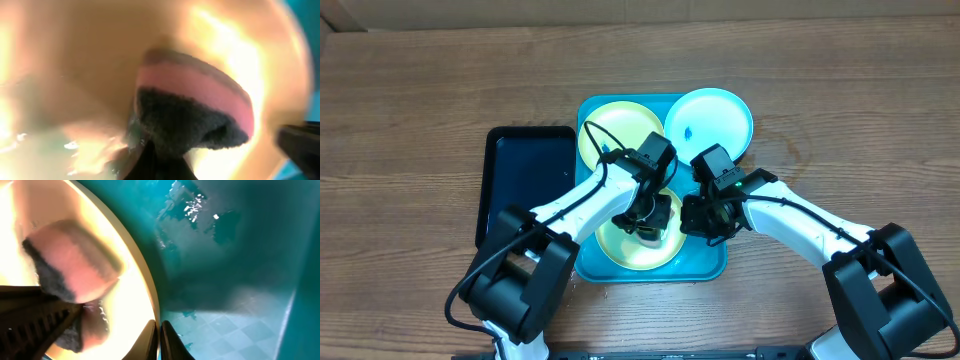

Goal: Clean dirty plates on tray and stack at the side
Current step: 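Scrub the front yellow plate with the sponge while right gripper holds its rim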

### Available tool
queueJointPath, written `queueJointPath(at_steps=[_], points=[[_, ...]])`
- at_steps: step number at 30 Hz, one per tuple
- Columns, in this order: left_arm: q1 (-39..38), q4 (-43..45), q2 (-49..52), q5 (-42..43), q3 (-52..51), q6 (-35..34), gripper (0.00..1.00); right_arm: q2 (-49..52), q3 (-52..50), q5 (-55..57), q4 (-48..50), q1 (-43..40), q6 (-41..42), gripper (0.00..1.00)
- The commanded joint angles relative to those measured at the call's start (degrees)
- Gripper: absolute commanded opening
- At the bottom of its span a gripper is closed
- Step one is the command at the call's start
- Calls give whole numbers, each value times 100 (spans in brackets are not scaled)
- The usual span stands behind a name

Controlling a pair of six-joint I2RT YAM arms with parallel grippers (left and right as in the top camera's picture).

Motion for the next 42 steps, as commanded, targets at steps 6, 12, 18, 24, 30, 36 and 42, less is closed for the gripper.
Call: queueJointPath(at_steps=[6,12,18,24,30,36,42], points=[[48,-859,11,-1641,297,-85,4,7,-4,79,13,15,20,6],[48,-1410,9,-1762,1001,-83,4,7,-4,76,9,15,20,6],[44,-1421,11,-1773,1012,-85,4,7,-4,76,7,15,20,6],[42,-997,11,-1768,614,-85,4,7,-4,74,4,15,20,6],[48,-551,11,-1788,155,-87,4,7,-4,76,7,15,20,7],[44,103,11,-1541,-358,-232,10,7,-4,76,9,15,20,7],[44,212,11,-455,-415,109,4,7,-4,76,11,15,20,7]])
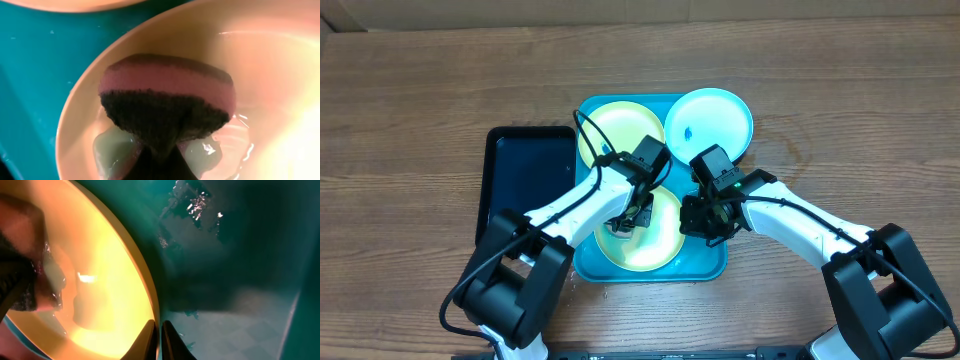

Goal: Clean dirty plates on tray and stack at the side
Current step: 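Scrub the front yellow plate with the sponge while right gripper holds its rim, then move the sponge back over the black tray with the left gripper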

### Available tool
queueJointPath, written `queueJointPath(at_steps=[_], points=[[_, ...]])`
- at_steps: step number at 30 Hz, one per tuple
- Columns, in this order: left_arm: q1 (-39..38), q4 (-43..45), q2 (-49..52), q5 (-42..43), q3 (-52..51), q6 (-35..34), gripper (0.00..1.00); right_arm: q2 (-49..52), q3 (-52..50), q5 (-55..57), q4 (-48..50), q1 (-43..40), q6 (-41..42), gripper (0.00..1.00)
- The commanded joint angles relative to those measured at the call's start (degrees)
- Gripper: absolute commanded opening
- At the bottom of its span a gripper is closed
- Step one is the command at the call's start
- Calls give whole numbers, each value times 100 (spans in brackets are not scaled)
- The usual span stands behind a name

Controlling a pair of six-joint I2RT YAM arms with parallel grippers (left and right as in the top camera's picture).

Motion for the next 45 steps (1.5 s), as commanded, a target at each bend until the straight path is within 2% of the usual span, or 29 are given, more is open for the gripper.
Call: queueJointPath(at_steps=[1,5,10,15,18,21,26,31,35,40,45], points=[[-7,111,151,1318,-197,341,4,7,-7,92,11,-7,22,7],[-7,264,151,2356,-197,678,4,7,-7,92,11,-7,22,7],[-7,201,138,3008,28,704,4,7,-7,92,9,-7,22,17],[55,-337,-131,2927,634,951,4,7,-7,92,9,-7,22,29],[170,-693,-542,2531,986,970,4,7,-11,92,9,-7,22,39],[387,-1036,-1016,2020,1233,905,4,7,-39,90,11,-7,26,41],[1069,-1412,-1720,1808,1340,907,4,7,-155,92,48,-7,184,41],[2216,-1899,-2155,1803,1338,905,4,7,-282,92,162,-7,428,40],[3134,-2339,-2210,1899,1333,909,4,7,-295,87,199,-7,479,33],[3888,-2562,-2214,1952,1152,918,4,7,-295,90,205,-7,522,4],[4089,-2570,-2227,2098,1073,1117,4,4,-212,20,79,-31,522,4]])
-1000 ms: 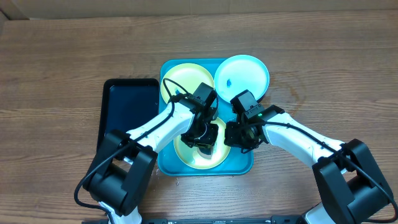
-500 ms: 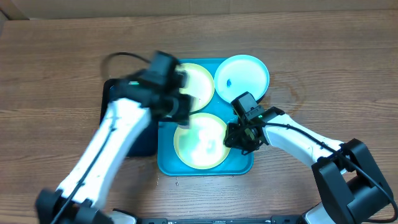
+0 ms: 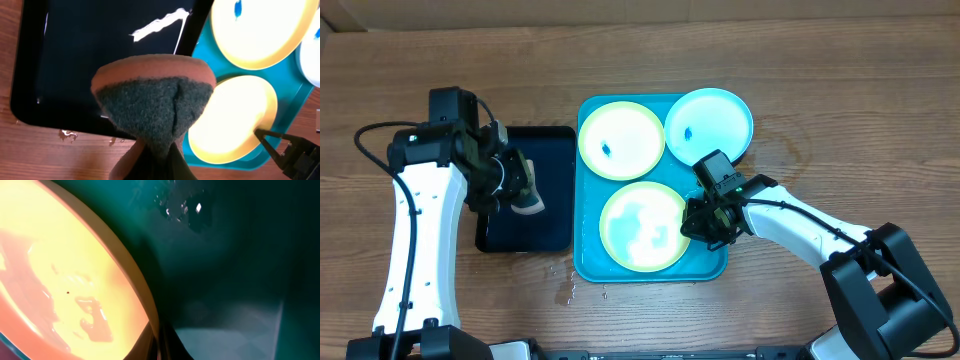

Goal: Clean dirty plates on tray and stack at the side
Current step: 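Move the sponge back over the black tray with the left gripper, then lift the yellow plate with the right gripper and tilt it over the tray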

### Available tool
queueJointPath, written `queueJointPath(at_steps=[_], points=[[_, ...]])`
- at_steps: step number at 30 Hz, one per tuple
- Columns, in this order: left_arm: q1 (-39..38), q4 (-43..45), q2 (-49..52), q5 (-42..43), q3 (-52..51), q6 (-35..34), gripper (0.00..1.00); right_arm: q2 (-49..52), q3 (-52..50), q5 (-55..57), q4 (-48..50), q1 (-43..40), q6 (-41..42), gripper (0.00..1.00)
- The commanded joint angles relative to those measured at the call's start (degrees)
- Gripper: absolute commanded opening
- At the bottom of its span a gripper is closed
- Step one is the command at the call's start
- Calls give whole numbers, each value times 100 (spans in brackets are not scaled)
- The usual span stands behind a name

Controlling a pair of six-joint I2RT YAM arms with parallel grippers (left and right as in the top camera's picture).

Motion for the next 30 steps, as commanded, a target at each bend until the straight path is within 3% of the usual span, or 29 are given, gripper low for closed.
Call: queueJointPath(at_steps=[1,15,19,24,30], points=[[68,-28,-146,175,-46,334,4,2,203,-24,-428,-76,50,4],[68,-166,-1613,101,-46,442,4,-7,1587,-4,-2275,-214,-363,4],[68,-332,-1937,-275,-46,306,4,-7,1919,-31,-2566,-184,-361,4],[63,-424,-2044,-688,-46,-87,4,-7,2177,-87,-2398,-46,-328,4],[61,-509,-2039,-684,-46,-111,4,7,2175,302,-1228,293,63,4]])
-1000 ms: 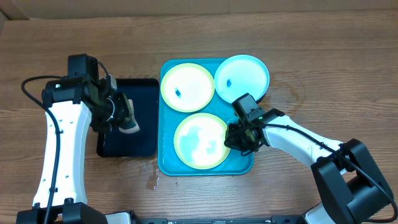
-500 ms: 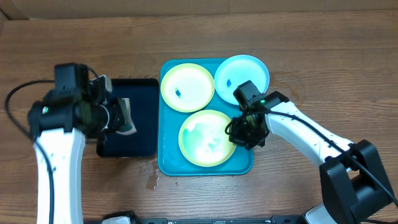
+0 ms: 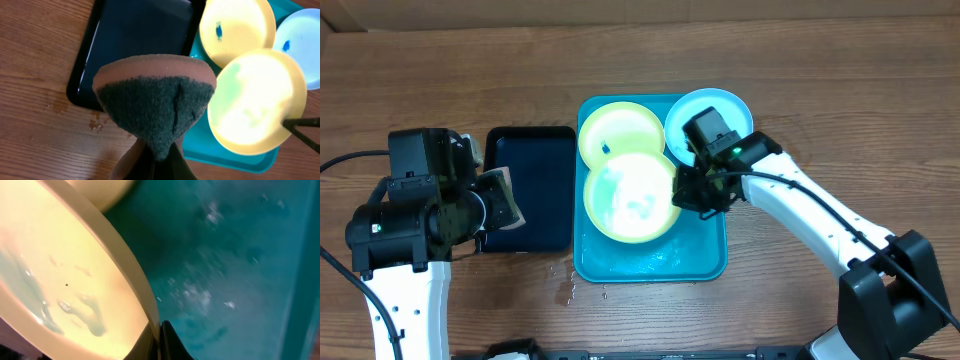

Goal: Clean dirty plates on tray and stack at the side
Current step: 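Lift the yellow plate with the right gripper and tilt it over the tray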

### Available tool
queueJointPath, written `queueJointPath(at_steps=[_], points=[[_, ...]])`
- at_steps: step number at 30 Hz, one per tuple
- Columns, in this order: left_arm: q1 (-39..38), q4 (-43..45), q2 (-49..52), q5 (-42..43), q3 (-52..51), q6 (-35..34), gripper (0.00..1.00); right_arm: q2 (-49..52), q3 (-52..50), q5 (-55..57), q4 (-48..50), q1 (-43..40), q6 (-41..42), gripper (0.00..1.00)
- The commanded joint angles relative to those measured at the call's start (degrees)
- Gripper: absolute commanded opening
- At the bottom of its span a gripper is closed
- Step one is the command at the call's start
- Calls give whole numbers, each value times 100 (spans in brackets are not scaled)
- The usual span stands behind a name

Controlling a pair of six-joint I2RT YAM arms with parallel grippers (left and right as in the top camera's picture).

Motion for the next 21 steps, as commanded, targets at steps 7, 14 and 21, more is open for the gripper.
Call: queueJointPath(at_steps=[7,14,21], points=[[20,-264,-50,-205,-11,-114,4,61,175,811,1635,807,527,4],[20,-271,-136,-398,-11,-184,4,496,175,1224,2758,1255,649,4],[20,-284,-199,-673,-11,-350,4,660,177,3047,3742,1742,455,4]])
